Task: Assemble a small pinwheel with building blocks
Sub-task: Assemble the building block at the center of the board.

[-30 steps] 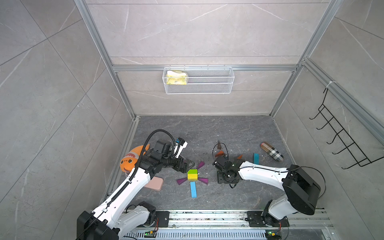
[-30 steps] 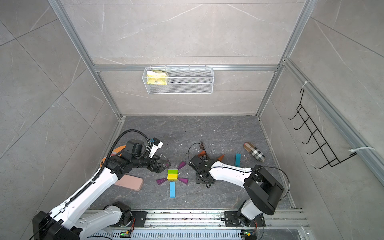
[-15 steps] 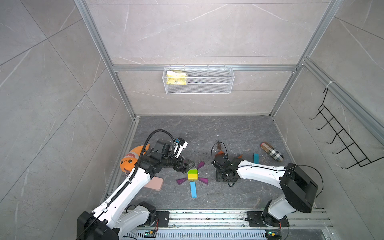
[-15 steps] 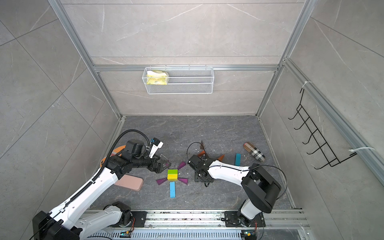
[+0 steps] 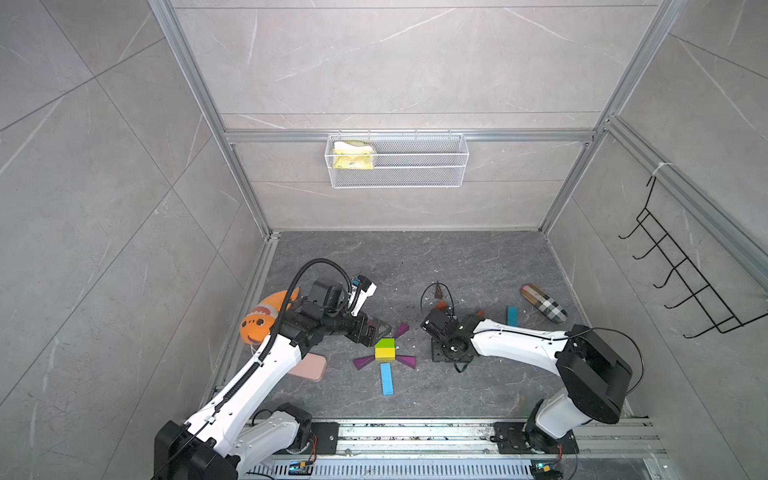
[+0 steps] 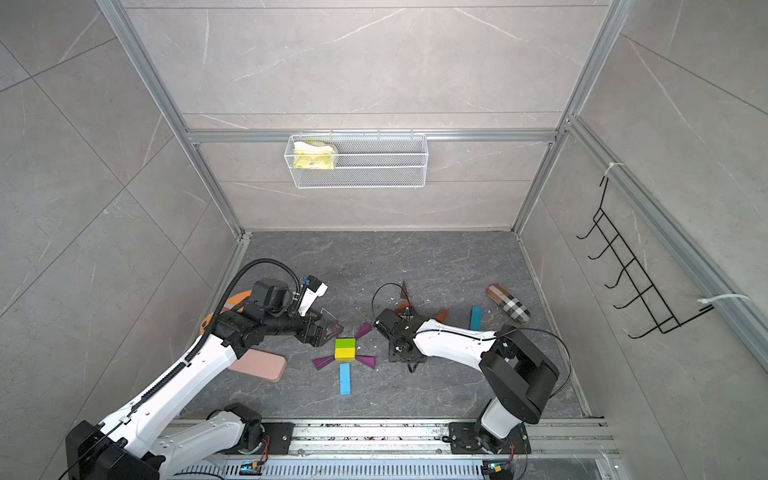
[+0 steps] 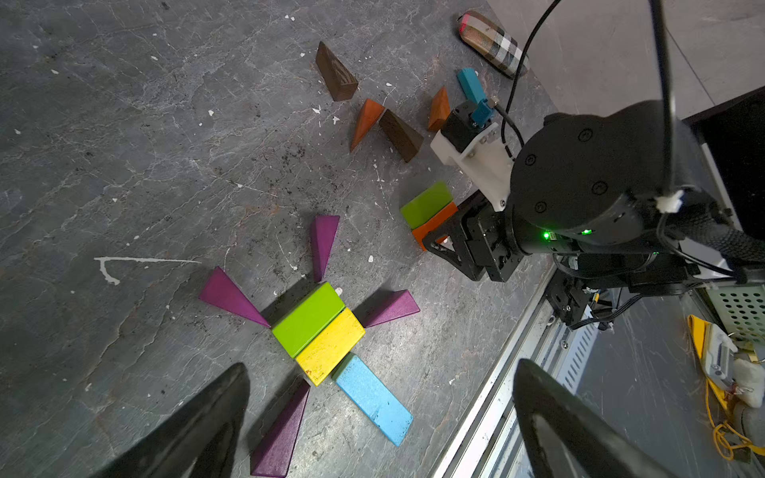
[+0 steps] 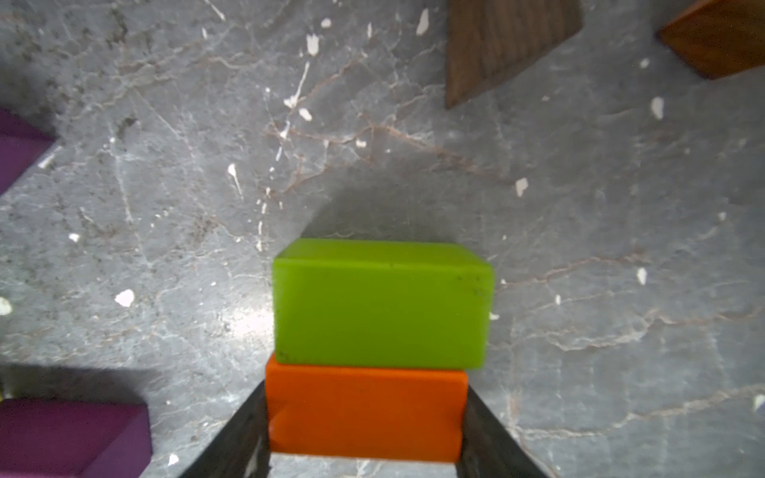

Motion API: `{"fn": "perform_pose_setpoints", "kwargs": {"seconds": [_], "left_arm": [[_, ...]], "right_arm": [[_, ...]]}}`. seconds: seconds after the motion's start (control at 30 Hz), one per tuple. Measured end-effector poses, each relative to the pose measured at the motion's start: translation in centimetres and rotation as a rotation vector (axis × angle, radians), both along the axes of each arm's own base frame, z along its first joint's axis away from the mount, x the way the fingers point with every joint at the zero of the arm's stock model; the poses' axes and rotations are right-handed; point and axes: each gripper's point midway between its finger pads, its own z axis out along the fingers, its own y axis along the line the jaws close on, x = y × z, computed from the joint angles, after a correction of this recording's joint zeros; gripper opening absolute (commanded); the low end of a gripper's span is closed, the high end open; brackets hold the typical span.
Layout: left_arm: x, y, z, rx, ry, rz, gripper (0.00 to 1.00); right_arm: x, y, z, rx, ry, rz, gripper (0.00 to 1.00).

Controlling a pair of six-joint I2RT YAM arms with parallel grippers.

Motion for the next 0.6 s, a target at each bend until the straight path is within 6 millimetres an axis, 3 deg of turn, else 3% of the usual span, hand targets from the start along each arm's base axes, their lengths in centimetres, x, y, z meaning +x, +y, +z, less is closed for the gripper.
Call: {"fn": "perform_pose_setpoints", "kwargs": {"seconds": [0.47,0.6], "left_arm": [[-0.22,-0.25,0.18,-0.015,0.005,-0.015,1.00],[-0.25,-0.28,0.20,-0.017,0.005,-0.017,1.00]], "right_arm": [[0.08,-0.10,0.00,-0.006,-0.005,-0.001,0.62],[0.07,-0.42,-0.10,-0.021,-0.003,-0.004,0.74]]}}
